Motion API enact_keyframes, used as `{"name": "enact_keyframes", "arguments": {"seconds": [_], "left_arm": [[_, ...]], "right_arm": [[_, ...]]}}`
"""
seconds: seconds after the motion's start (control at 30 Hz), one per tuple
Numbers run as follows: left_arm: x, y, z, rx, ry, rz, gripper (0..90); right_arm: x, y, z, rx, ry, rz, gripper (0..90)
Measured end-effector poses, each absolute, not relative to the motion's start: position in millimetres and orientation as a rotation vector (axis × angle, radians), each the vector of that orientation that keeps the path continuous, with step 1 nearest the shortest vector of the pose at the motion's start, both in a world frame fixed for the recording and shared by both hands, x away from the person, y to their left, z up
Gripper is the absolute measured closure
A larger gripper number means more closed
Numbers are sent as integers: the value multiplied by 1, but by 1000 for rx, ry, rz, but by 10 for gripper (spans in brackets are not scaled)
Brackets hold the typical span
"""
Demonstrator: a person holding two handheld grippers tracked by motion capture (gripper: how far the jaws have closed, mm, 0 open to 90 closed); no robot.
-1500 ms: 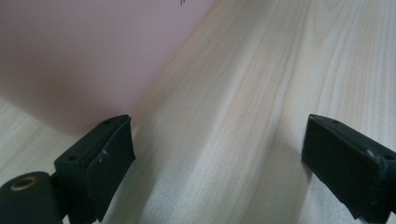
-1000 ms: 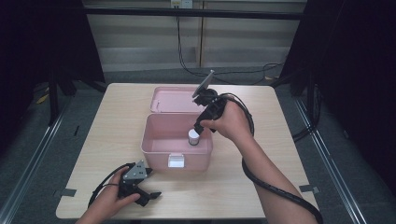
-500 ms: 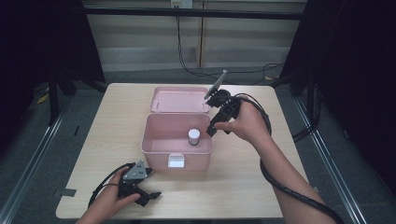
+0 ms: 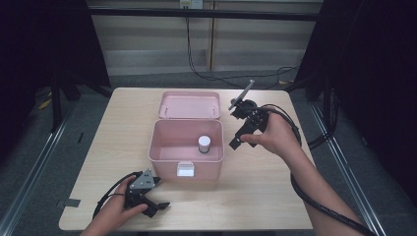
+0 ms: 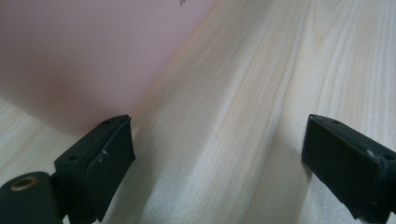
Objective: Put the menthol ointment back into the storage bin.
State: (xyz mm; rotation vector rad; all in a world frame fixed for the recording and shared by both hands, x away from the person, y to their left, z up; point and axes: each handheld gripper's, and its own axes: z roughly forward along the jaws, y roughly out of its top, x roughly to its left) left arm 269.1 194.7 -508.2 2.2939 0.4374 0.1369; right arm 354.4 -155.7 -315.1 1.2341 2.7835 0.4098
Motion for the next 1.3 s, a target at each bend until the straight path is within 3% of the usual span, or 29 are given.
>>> {"name": "enact_keyframes", "arguments": {"seconds": [0.5,1.3], "left_arm": [[269,195,-508,2293,437,138,88],[269,195,-508,2293,439,135,88]], "right_arm": [[341,-186,-328,1252,2791,448,160],[324,-211,-378,1264,2787,545,161]]}}
